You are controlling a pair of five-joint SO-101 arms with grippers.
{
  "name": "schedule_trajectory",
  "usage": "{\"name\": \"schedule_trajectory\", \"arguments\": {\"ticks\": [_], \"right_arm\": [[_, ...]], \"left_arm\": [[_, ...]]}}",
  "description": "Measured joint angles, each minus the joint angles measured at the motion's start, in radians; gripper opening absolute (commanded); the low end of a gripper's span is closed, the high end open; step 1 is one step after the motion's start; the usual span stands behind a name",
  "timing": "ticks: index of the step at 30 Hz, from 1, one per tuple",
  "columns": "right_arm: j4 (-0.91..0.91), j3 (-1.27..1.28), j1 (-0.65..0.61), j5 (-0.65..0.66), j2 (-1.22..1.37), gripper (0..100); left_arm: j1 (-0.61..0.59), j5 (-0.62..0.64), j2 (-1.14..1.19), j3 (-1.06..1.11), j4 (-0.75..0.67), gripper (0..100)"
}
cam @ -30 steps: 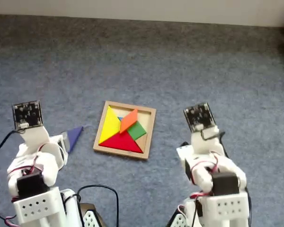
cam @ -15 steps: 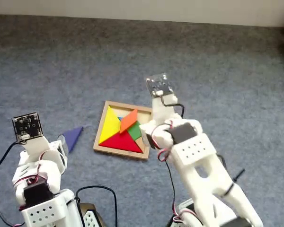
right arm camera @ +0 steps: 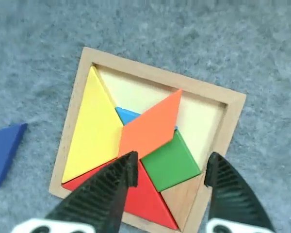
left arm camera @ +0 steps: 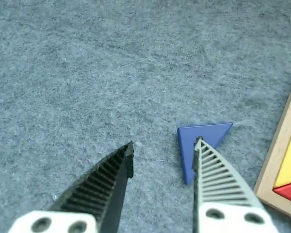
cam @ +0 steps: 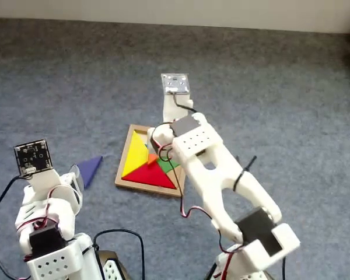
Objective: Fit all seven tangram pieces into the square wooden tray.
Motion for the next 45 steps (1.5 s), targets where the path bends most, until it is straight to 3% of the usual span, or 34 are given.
{"name": "schedule_trajectory", "arguments": {"ticks": [14,35,45], "right_arm": [[-0.008,-0.222,-0.032,-0.025,0.321,23.1],[-0.009,-0.227,-0.017,0.025,0.325,19.7],[-0.011,-0.227,0.064,-0.028,0.325,19.7]], "left_arm": [[0.000,0.000,0.000,0.006,0.000,21],[0.000,-0.044,0.000,0.012,0.000,21],[0.000,-0.044,0.000,0.012,0.000,21]]}}
